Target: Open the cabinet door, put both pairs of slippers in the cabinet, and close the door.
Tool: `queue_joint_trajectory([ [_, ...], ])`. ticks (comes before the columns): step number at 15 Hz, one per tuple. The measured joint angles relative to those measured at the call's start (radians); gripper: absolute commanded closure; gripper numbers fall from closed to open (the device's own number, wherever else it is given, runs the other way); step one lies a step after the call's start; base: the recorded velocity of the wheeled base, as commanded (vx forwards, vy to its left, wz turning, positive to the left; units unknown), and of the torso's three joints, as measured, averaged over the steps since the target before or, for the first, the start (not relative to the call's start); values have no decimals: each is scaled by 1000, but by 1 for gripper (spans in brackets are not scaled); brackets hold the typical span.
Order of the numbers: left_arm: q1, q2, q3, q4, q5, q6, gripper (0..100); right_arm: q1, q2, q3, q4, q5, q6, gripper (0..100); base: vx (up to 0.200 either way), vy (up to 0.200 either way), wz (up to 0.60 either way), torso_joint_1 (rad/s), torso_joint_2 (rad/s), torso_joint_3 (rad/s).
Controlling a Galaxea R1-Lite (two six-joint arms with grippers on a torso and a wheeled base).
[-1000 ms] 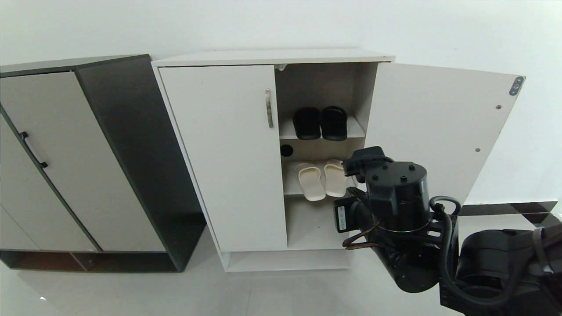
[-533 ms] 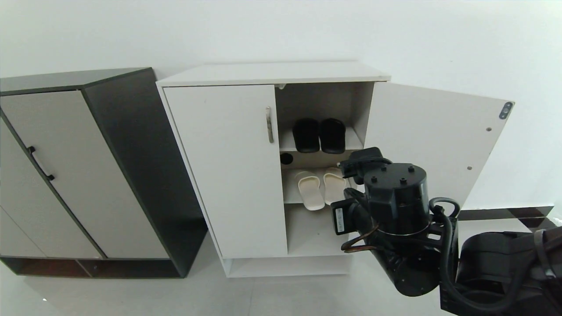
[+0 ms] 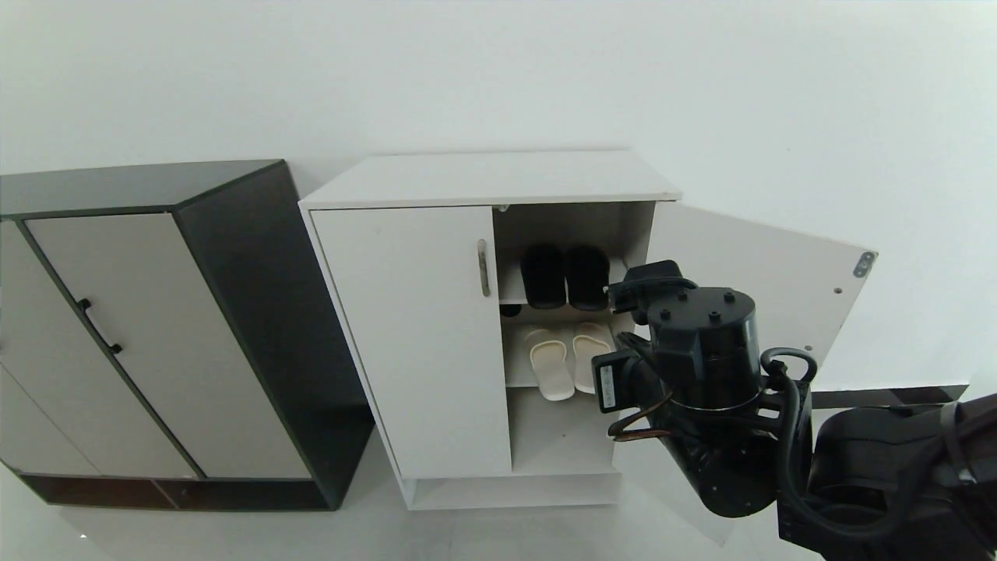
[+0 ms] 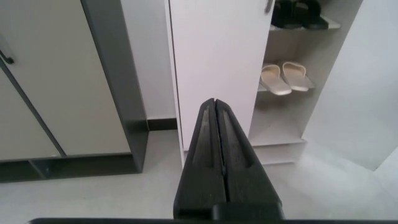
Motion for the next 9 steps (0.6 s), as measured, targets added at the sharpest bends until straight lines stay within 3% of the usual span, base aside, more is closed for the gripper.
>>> queue_joint_trajectory([
  [9,0,0,0,0,0,0,100,2,0,0,0,0,0,100,0,0,0,188,-502,-311],
])
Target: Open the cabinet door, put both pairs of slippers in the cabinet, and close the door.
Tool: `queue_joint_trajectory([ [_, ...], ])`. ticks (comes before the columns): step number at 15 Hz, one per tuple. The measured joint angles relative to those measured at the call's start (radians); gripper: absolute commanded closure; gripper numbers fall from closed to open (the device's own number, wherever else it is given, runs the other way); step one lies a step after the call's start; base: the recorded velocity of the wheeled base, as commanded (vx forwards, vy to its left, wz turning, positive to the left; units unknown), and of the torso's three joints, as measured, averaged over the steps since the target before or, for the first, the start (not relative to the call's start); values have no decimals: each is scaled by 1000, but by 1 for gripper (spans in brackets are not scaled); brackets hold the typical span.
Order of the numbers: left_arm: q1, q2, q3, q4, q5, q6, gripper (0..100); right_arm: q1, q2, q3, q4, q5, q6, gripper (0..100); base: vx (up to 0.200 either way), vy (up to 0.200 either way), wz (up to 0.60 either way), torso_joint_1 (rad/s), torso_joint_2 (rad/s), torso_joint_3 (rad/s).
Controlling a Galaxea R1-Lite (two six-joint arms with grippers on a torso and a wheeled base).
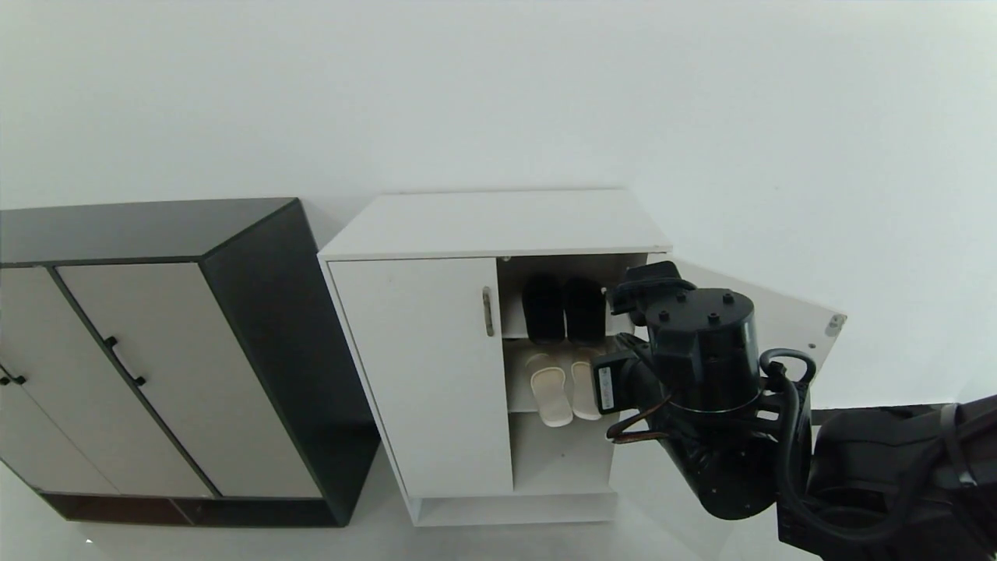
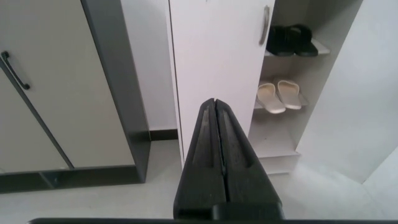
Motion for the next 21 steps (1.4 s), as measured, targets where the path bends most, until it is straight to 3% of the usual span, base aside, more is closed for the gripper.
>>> queue_joint_trajectory([
  [7,0,0,0,0,0,0,100,0,0,4,-1,1,0,100,0,0,0,217,-512,-293],
  [18,0,0,0,0,0,0,100,-2,0,10,0,15,0,100,0,0,0,12,-29,-17],
  [21,0,0,0,-1,1,0,100,-1,0,11,0,16,0,100,0,0,-600,4,-1,1],
])
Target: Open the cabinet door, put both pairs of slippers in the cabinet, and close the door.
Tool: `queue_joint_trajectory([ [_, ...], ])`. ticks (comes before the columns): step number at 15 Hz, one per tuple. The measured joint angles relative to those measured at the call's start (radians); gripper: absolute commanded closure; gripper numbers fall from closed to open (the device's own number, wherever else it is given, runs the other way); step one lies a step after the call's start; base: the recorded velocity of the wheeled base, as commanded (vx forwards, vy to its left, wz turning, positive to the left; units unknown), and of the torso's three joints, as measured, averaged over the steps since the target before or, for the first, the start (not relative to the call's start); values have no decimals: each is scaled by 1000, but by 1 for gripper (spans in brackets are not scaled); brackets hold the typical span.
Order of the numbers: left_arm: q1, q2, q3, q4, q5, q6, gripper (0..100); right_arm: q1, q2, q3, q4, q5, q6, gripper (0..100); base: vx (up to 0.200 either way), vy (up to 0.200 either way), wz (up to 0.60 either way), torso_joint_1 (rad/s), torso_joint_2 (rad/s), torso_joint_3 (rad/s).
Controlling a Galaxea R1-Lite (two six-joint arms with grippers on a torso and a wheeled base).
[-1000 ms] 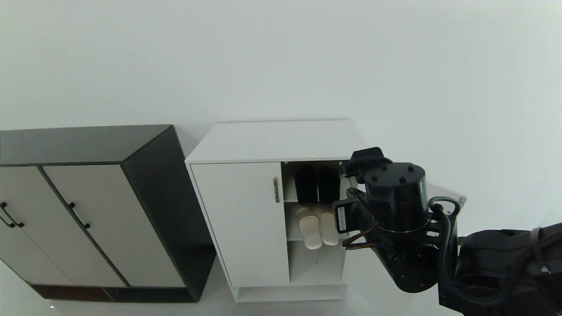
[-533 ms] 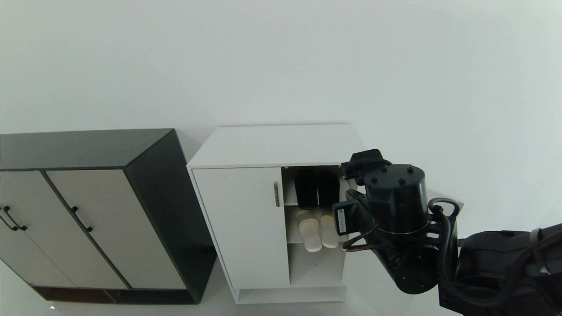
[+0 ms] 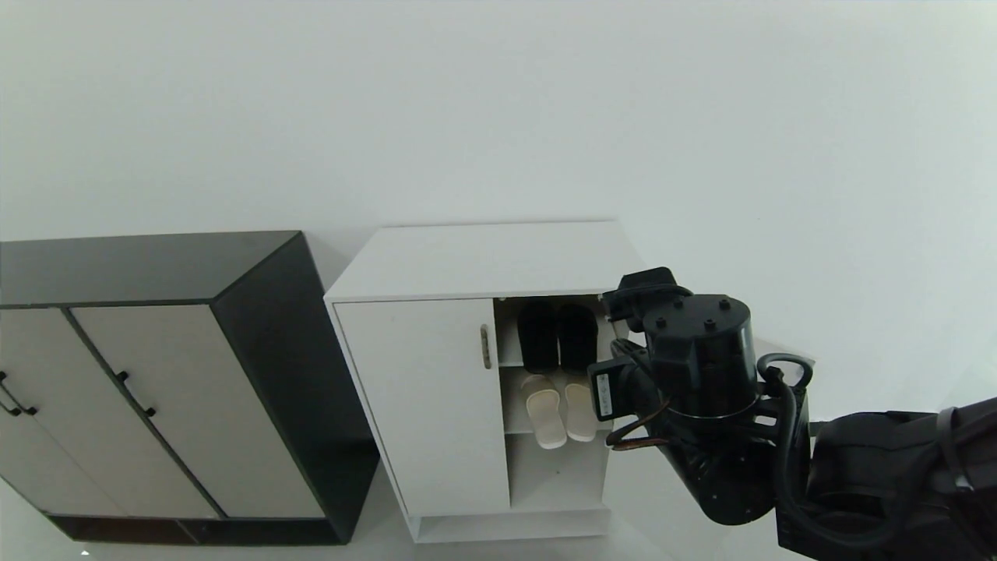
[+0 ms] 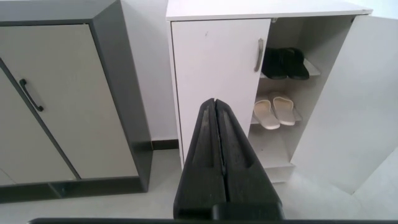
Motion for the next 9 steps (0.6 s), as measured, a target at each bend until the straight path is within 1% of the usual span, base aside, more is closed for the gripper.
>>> queue_joint_trajectory([
  [6,0,0,0,0,0,-1,100,-3,0,0,0,0,0,100,0,0,-600,9,2,3],
  [9,0,0,0,0,0,-1,100,-25,0,-3,-3,3,-3,100,0,0,0,0,0,0],
])
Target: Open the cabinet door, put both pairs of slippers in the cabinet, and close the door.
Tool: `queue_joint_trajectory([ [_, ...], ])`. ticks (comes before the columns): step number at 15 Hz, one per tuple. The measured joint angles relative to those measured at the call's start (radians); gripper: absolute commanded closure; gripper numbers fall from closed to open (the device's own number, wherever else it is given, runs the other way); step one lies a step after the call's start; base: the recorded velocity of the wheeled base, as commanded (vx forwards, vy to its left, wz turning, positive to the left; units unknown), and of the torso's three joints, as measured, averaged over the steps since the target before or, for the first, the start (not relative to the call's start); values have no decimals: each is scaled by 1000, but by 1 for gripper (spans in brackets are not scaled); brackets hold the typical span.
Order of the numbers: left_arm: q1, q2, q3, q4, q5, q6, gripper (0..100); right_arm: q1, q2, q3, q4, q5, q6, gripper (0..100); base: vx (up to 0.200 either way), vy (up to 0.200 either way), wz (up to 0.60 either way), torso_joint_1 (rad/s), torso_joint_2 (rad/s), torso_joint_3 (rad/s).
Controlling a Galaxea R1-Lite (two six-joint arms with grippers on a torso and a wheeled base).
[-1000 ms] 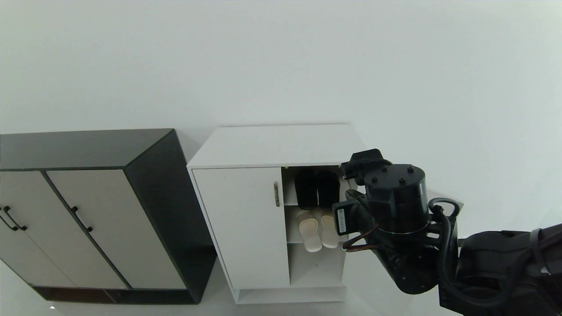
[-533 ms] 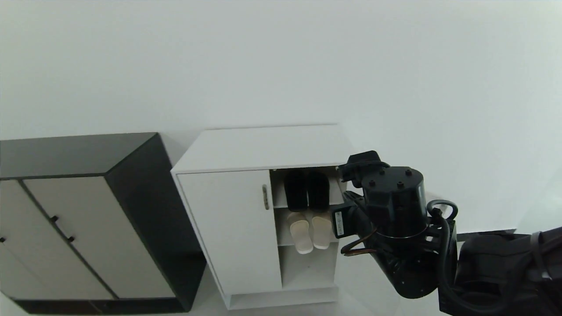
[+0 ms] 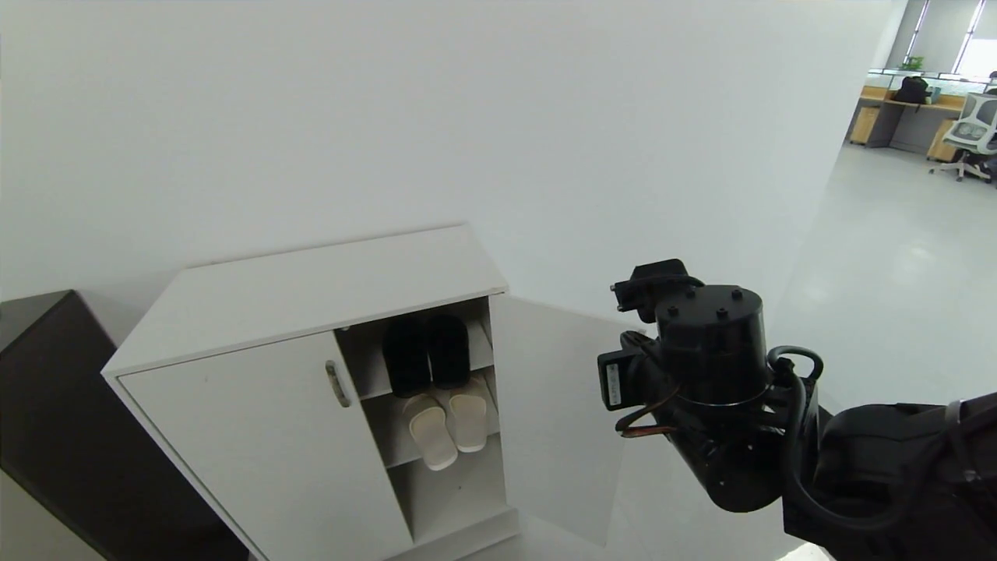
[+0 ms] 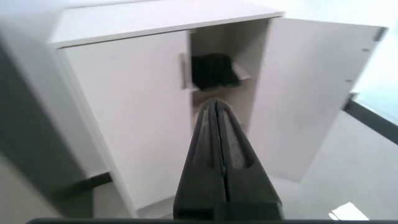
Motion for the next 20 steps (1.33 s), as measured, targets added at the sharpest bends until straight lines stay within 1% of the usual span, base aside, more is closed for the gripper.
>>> queue_joint_trajectory([
  [2,0,0,0,0,0,1,100,-37,0,-7,-1,44,-13,100,0,0,0,0,0,0],
  [5,1,0,0,0,-1,2,100,-143,6,-64,6,172,-17,100,0,0,0,0,0,0],
  [8,0,0,0,0,0,2,100,-269,55,-180,7,279,-17,100,-200,0,0,4,1,1],
  [14,0,0,0,0,0,2,100,-421,212,-372,13,390,-11,100,0,0,0,0,0,0],
  [17,0,0,0,0,0,2,100,-447,322,-477,20,407,-10,100,0,0,0,0,0,0],
  [20,0,0,0,0,0,1,100,-470,442,-621,74,410,-9,100,0,0,0,0,0,0],
])
